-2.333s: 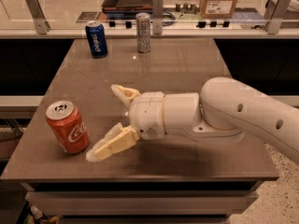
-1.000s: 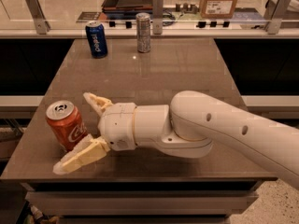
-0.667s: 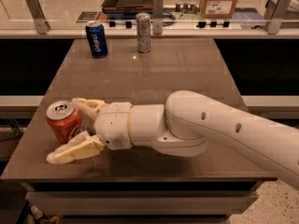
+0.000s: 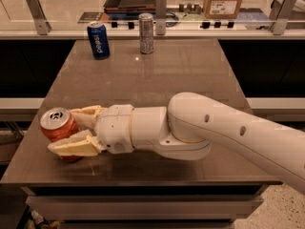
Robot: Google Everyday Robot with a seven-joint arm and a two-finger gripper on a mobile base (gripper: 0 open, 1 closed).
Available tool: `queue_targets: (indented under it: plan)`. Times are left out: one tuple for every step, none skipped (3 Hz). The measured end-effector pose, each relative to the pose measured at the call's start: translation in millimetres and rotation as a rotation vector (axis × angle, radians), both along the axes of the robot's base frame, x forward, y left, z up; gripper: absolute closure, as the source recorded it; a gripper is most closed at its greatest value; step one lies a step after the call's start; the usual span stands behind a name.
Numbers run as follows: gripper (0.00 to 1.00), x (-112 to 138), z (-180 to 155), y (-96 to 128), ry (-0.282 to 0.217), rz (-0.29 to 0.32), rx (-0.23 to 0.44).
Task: Move coke can near pepsi can
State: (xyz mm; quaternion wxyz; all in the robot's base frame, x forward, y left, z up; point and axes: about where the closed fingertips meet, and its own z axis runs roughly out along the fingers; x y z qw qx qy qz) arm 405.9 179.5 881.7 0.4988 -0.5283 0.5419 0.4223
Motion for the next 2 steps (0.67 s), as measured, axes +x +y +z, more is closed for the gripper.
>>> queue_targets:
  plan:
    - [0.87,-1.4,0.9,1.6,-0.002,0.003,-0.001]
    - [1.00,-2.7,1.7,3.2,-0.005,0.007,-0.002]
